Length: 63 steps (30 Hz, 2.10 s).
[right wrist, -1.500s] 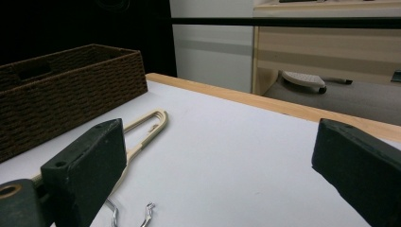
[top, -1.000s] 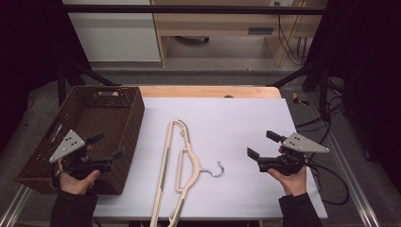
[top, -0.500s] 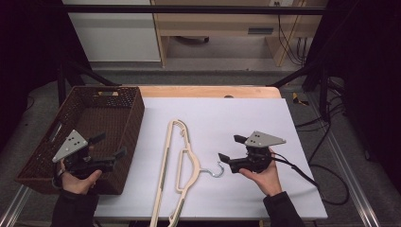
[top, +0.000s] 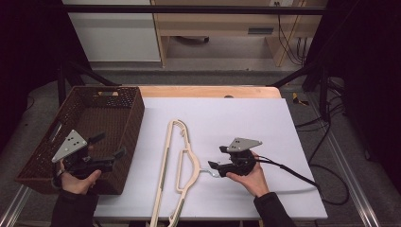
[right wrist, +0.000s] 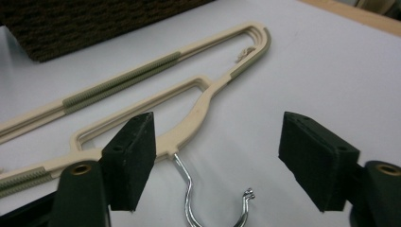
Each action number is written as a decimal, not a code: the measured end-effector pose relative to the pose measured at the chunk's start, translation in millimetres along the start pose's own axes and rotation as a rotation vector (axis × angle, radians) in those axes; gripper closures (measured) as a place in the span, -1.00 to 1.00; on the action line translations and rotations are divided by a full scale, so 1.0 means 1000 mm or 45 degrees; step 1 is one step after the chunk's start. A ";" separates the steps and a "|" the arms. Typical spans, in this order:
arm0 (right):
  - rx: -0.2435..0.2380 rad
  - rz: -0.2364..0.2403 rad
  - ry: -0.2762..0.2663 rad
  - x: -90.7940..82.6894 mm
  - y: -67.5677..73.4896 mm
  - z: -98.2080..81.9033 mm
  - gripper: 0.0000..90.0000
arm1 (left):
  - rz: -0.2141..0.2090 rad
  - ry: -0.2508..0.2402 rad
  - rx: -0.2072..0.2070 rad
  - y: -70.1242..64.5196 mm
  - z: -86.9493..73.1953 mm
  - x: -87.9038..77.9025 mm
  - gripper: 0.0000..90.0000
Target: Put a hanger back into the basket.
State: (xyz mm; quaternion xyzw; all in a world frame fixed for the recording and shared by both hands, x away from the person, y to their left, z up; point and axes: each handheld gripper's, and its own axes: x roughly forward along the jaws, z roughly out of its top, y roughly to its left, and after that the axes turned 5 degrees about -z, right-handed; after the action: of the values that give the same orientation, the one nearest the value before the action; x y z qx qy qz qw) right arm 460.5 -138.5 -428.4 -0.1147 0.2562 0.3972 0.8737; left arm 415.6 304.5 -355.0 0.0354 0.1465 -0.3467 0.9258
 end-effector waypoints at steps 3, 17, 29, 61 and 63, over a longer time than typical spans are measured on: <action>-0.014 0.030 0.057 0.009 0.002 -0.005 -0.21 | 0.001 0.007 -0.001 0.000 -0.001 0.001 -0.85; -0.039 0.096 0.222 0.030 0.005 -0.020 0.33 | 0.000 0.015 0.004 -0.002 0.000 0.003 -0.85; -0.043 0.129 0.341 0.040 0.007 -0.028 0.67 | -0.013 0.027 0.014 -0.008 0.000 0.007 -0.84; 0.024 0.084 0.319 0.034 0.007 -0.023 0.92 | -0.095 0.104 0.073 -0.041 -0.004 0.035 -0.82; 0.011 0.086 0.332 0.036 0.007 -0.025 0.91 | -0.102 0.109 0.079 -0.043 -0.004 0.037 -0.82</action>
State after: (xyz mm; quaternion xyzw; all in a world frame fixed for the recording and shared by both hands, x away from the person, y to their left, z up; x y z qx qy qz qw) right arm 466.6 -121.0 -469.0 -0.1529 0.3732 0.4070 0.8196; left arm 412.4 249.4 -368.5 0.0730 0.1764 -0.3862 0.9025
